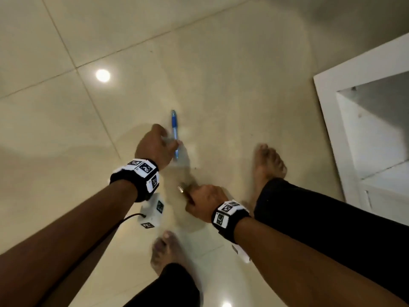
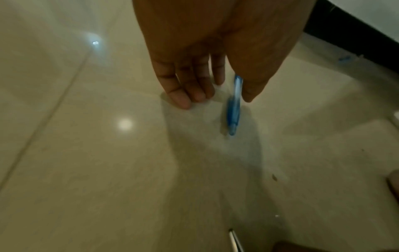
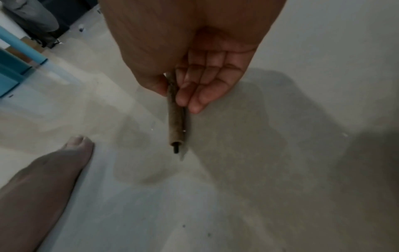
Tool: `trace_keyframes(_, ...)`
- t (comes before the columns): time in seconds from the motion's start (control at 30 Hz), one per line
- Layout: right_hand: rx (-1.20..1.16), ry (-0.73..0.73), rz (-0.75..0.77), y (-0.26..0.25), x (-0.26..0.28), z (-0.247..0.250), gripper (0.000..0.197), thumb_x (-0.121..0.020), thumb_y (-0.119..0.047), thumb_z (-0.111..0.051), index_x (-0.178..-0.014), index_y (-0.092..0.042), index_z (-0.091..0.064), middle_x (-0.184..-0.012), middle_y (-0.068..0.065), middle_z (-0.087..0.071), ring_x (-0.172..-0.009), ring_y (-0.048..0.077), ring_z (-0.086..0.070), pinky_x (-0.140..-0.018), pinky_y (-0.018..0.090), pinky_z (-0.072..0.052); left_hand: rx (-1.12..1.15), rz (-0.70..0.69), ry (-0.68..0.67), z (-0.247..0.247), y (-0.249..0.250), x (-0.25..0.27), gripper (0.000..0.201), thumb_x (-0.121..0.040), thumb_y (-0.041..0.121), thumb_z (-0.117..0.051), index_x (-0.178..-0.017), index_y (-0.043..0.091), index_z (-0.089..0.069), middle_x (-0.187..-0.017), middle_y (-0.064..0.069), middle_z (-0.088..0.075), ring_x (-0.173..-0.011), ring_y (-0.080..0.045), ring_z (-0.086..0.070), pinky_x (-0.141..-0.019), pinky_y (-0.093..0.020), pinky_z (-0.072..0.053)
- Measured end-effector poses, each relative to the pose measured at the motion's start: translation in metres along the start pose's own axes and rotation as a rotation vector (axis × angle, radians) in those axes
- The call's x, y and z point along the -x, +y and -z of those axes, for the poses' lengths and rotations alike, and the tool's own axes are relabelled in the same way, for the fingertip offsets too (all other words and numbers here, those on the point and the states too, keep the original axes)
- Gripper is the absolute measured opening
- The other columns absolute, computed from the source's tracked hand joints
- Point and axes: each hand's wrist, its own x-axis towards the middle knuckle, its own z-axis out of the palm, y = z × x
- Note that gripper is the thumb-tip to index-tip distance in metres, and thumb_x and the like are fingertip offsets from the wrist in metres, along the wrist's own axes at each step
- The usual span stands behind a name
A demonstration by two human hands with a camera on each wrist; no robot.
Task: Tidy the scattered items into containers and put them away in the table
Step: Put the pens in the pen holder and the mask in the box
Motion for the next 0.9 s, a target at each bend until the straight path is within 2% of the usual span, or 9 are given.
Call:
trace_keyframes(0.1,-0.075,0.013,0.015,0.008,0.004,0.006,0.027,-0.087,-0.038,-0.052,-0.099,-0.015,-0.059,-0.095,0.014,-0.069,-0.087,0.038,-0.064,-0.069,0.032,-0.043,-0.217,0.008,0.003,-0.006,0.023,-0.014,0.055,-0.082,0.057,-0.062,-0.106,0.01,-0.046,-0.095,-0.011,-0.058,-0.085,-0.035,-0.059,-0.068,-0.037,-0.044)
trace_keyframes(0.23,-0.369,0.154,-0.116,0.02,0.009,0.025,0.032,-0.083,-0.044,-0.043,-0.091,-0.017,-0.059,-0.09,0.014,-0.069,-0.083,0.036,-0.064,-0.067,0.032,-0.044,-0.329,-0.06,-0.058,-0.002,0.039,-0.01,0.027,-0.095,0.027,-0.049,-0.108,0.003,-0.049,-0.105,-0.021,-0.061,-0.094,-0.042,-0.059,-0.067,-0.036,-0.037)
trace_keyframes(0.33,-0.67,0.276,-0.332,0.031,0.021,0.068,0.023,-0.092,-0.039,-0.048,-0.083,-0.018,-0.055,-0.088,0.01,-0.069,-0.087,0.032,-0.063,-0.071,0.033,-0.044,-0.222,-0.021,-0.155,0.027,0.056,0.004,0.023,-0.095,0.029,-0.049,-0.1,0.007,-0.051,-0.099,-0.019,-0.065,-0.092,-0.04,-0.061,-0.071,-0.036,-0.042)
trace_keyframes(0.43,-0.965,0.409,-0.445,0.029,0.034,0.124,0.03,-0.081,-0.046,-0.048,-0.075,-0.02,-0.06,-0.077,0.005,-0.072,-0.082,0.03,-0.066,-0.079,0.035,-0.052,0.029,-0.058,-0.19,0.062,0.085,0.028,0.017,-0.097,0.032,-0.05,-0.092,0.015,-0.048,-0.091,-0.013,-0.066,-0.086,-0.036,-0.064,-0.076,-0.045,-0.051)
trace_keyframes(0.53,-1.19,0.483,-0.382,0.014,0.053,0.195,0.023,-0.078,-0.04,-0.055,-0.066,-0.023,-0.062,-0.069,0.004,-0.072,-0.069,0.027,-0.07,-0.076,0.047,-0.058,0.217,-0.099,-0.261,0.1,0.144,0.058,0.014,-0.099,0.027,-0.045,-0.085,0.028,-0.044,-0.087,-0.004,-0.065,-0.082,-0.03,-0.064,-0.067,-0.039,-0.049)
trace_keyframes(0.63,-1.22,0.517,-0.282,0.003,0.077,0.26,0.023,-0.074,-0.045,-0.064,-0.067,-0.023,-0.065,-0.064,0.003,-0.071,-0.063,0.025,-0.069,-0.069,0.046,-0.058,0.295,-0.164,-0.365,0.13,0.216,0.086,0.014,-0.1,0.018,-0.039,-0.089,0.024,-0.043,-0.076,-0.003,-0.063,-0.063,-0.024,-0.056,-0.058,-0.033,-0.042)
trace_keyframes(0.73,-1.262,0.531,-0.228,0.01,0.094,0.314,0.024,-0.07,-0.05,-0.071,-0.065,-0.027,-0.067,-0.064,0.004,-0.071,-0.061,0.023,-0.068,-0.065,0.042,-0.057,0.326,-0.22,-0.379,0.155,0.271,0.093,0.021,-0.101,0.002,-0.036,-0.09,0.019,-0.04,-0.071,0.002,-0.056,-0.052,-0.005,-0.046,-0.054,-0.024,-0.039)
trace_keyframes(0.8,-1.286,0.527,-0.231,0.031,0.11,0.363,0.018,-0.077,-0.037,-0.074,-0.067,-0.022,-0.073,-0.063,0.004,-0.07,-0.057,0.017,-0.064,-0.063,0.034,-0.052,0.281,-0.265,-0.387,0.171,0.321,0.086,0.016,-0.101,0.006,-0.036,-0.095,0.02,-0.04,-0.075,-0.001,-0.055,-0.054,-0.001,-0.046,-0.057,-0.021,-0.038)
trace_keyframes(0.9,-1.174,0.506,-0.197,0.058,0.124,0.426,0.021,-0.087,-0.031,-0.067,-0.078,-0.016,-0.077,-0.067,0.0,-0.072,-0.061,0.014,-0.065,-0.068,0.031,-0.054,0.22,-0.36,-0.416,0.187,0.379,0.069,0.02,-0.091,0.023,-0.034,-0.11,0.02,-0.038,-0.076,-0.002,-0.053,-0.061,-0.013,-0.048,-0.059,-0.032,-0.043)
